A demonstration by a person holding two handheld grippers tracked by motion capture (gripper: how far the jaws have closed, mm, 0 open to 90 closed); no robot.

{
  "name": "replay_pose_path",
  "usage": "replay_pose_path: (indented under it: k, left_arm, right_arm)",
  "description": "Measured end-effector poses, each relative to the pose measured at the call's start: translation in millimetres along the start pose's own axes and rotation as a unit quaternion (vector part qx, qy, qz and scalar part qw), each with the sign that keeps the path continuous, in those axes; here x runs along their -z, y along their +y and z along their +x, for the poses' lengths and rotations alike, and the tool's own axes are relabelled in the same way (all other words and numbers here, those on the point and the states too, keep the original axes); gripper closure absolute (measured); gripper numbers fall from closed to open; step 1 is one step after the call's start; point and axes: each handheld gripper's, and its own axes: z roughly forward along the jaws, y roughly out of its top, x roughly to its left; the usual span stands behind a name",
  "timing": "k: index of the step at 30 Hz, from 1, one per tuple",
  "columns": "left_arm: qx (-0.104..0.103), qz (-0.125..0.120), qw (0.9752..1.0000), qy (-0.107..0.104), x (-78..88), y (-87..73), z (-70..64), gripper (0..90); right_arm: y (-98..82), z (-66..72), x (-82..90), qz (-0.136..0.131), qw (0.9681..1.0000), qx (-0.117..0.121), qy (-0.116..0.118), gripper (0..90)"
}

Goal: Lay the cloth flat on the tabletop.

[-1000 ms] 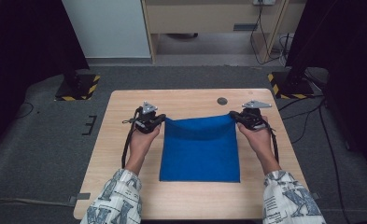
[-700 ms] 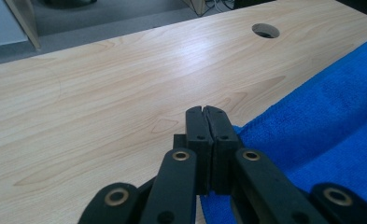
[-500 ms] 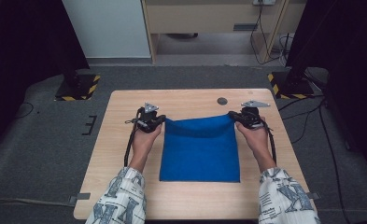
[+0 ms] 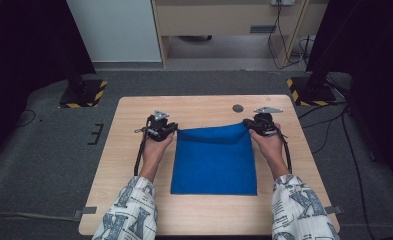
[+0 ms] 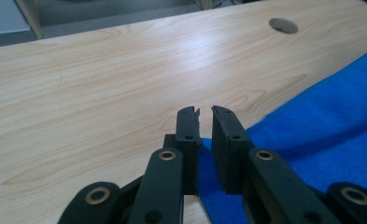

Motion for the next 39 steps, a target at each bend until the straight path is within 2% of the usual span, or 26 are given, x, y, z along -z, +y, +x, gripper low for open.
replay_pose_path:
  k: [2,4,5,6,11,14,17,23,28,31,33,39]
  left_arm:
    - [0.000,-0.008,0.9999,-0.008,-1.3,-0.3,0.1,74.7]
    - [-0.005,-0.019,0.9998,0.002,-0.4,0.8,-0.2,66.2]
    - [-0.005,-0.022,0.9997,0.004,0.8,1.6,-0.1,57.3]
    - [-0.007,-0.026,0.9996,0.005,2.5,2.5,0.2,52.5]
    - [-0.014,-0.028,0.9995,0.004,10.3,5.4,1.2,38.9]
    - [-0.011,-0.026,0.9996,-0.003,13.3,6.2,2.5,32.7]
    - [-0.018,-0.027,0.9995,-0.003,19.3,8.0,2.8,28.4]
    - [-0.015,-0.027,0.9993,-0.021,24.0,9.7,-1.2,21.0]
    - [-0.031,-0.014,0.9990,-0.029,28.1,12.4,-6.4,17.0]
    - [-0.036,-0.009,0.9983,-0.044,29.7,14.0,-10.2,15.2]
    - [-0.038,-0.009,0.9982,-0.044,30.3,14.3,-11.3,14.2]
    - [-0.041,-0.001,0.9978,-0.053,33.4,14.9,-13.0,12.1]
  right_arm:
    - [0.0,-1.1,-4.2,0.004,1.0000,0.000,-0.006,81.0]
    - [-0.5,-3.2,-7.9,0.002,0.9998,-0.002,-0.018,66.2]
    - [-0.7,-4.9,-9.7,0.005,0.9997,-0.007,-0.025,56.7]
    - [-0.6,-6.1,-11.0,0.010,0.9993,-0.010,-0.034,50.3]
    - [0.0,-10.4,-6.0,0.004,0.9983,-0.010,-0.057,32.8]
    - [1.3,-10.6,-0.9,0.002,0.9984,-0.008,-0.056,28.7]
    - [3.4,-9.1,3.5,0.006,0.9984,-0.010,-0.055,23.8]
    - [8.4,-3.0,11.4,0.000,0.9988,-0.012,-0.048,18.2]
    - [12.2,2.1,17.9,-0.004,0.9990,-0.018,-0.040,14.4]
    - [12.9,6.5,20.7,-0.002,0.9993,-0.018,-0.034,12.4]
    - [12.5,9.4,22.1,-0.005,0.9993,-0.022,-0.030,12.1]
    - [9.5,16.8,24.2,-0.005,0.9996,-0.016,-0.020,10.7]
